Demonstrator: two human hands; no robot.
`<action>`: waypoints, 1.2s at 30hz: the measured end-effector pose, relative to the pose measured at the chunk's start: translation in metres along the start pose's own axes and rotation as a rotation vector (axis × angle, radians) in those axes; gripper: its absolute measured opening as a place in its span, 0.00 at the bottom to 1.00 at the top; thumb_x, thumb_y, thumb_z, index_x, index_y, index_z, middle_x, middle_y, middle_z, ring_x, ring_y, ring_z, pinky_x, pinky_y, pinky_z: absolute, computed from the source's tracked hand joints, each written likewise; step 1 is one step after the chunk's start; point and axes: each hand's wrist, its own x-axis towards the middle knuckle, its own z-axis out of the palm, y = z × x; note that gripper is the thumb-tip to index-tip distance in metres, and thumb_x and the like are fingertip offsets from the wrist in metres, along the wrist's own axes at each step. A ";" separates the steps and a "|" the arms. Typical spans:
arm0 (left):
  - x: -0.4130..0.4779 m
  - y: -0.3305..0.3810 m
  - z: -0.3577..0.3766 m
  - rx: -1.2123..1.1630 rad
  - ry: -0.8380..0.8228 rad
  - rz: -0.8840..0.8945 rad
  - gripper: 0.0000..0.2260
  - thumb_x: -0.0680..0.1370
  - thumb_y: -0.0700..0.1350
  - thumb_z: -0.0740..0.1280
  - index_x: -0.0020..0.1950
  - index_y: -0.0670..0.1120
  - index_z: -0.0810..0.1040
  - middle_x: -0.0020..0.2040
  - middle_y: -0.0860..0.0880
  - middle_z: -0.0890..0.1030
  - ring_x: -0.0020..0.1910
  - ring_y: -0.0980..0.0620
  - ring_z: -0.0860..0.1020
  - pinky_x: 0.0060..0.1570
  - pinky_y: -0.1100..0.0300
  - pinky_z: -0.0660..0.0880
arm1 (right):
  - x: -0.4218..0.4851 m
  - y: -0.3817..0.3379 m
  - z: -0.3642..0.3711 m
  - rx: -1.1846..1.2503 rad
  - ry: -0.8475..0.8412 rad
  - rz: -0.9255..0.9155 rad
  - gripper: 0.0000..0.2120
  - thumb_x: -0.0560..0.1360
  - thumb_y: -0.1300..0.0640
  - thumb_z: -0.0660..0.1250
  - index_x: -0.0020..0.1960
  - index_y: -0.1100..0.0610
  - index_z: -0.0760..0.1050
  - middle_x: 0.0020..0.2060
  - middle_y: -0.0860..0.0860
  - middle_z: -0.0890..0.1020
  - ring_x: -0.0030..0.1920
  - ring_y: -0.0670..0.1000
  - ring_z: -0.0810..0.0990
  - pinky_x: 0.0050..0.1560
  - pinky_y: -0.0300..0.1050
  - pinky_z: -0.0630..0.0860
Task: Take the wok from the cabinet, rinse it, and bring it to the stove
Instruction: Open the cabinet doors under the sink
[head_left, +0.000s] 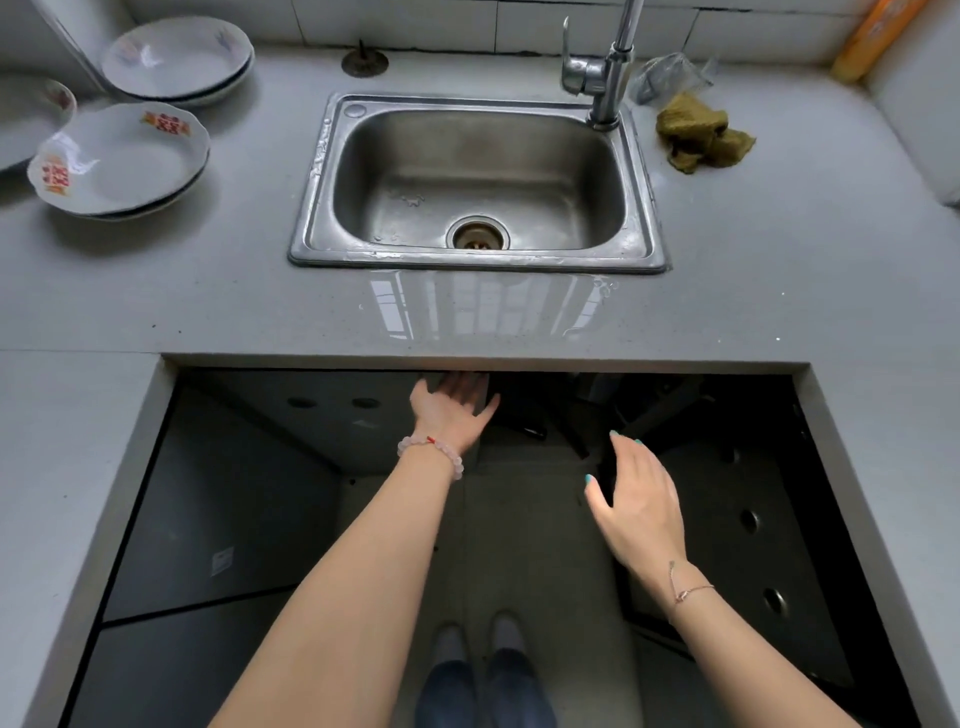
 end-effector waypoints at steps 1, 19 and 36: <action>0.000 0.000 0.001 0.010 -0.004 0.004 0.22 0.80 0.55 0.49 0.64 0.44 0.70 0.69 0.43 0.70 0.69 0.45 0.67 0.66 0.42 0.63 | 0.001 -0.001 -0.001 -0.018 0.002 -0.014 0.29 0.77 0.49 0.59 0.75 0.57 0.58 0.72 0.51 0.66 0.75 0.50 0.58 0.74 0.51 0.56; -0.098 -0.009 -0.103 0.342 0.045 -0.057 0.17 0.78 0.52 0.57 0.61 0.43 0.71 0.58 0.44 0.76 0.58 0.44 0.76 0.58 0.40 0.70 | -0.034 -0.039 -0.015 -0.141 0.050 -0.151 0.30 0.77 0.46 0.57 0.75 0.56 0.56 0.72 0.52 0.64 0.75 0.51 0.57 0.74 0.54 0.56; -0.211 0.048 -0.222 1.114 0.569 0.306 0.07 0.75 0.47 0.63 0.42 0.45 0.73 0.43 0.43 0.78 0.43 0.45 0.77 0.53 0.46 0.76 | -0.068 -0.110 0.001 -0.238 0.030 -0.405 0.31 0.77 0.43 0.54 0.75 0.54 0.55 0.75 0.53 0.60 0.76 0.53 0.53 0.73 0.60 0.51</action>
